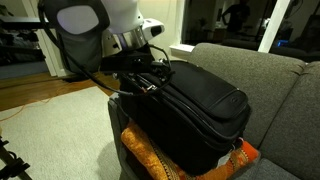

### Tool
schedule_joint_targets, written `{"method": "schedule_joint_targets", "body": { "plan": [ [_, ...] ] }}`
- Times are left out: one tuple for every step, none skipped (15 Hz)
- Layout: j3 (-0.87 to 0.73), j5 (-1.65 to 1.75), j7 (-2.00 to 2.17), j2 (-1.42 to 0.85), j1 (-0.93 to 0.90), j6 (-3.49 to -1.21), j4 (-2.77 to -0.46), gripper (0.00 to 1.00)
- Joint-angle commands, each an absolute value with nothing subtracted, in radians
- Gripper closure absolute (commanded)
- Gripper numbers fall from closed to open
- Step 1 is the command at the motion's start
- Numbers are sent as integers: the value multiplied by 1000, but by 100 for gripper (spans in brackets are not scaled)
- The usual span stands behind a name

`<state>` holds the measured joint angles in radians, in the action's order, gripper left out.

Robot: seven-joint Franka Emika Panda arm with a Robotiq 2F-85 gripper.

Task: Move the zip to the left

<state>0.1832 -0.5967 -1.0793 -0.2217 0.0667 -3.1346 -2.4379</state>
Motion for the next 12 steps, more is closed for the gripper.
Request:
{"method": "schedule_joint_targets", "body": {
  "plan": [
    [165, -601, -1034, -208, 36, -3185, -2464, 0],
    [162, -601, -1026, -210, 34, -3189, -2464, 0],
    [156, -598, -1016, -214, 31, -3192, -2463, 0],
    [152, -596, -1008, -216, 29, -3193, -2463, 0],
    [145, -595, -998, -219, 24, -3195, -2463, 0],
    [136, -593, -987, -219, 16, -3197, -2468, 0],
    [126, -591, -979, -221, 8, -3195, -2469, 0],
    [116, -589, -969, -222, -1, -3193, -2469, 0],
    [104, -589, -960, -226, -11, -3193, -2468, 0],
    [94, -590, -949, -230, -21, -3189, -2465, 0],
    [86, -591, -939, -233, -29, -3184, -2462, 0],
    [76, -591, -929, -236, -40, -3182, -2461, 0]
  ]
}}
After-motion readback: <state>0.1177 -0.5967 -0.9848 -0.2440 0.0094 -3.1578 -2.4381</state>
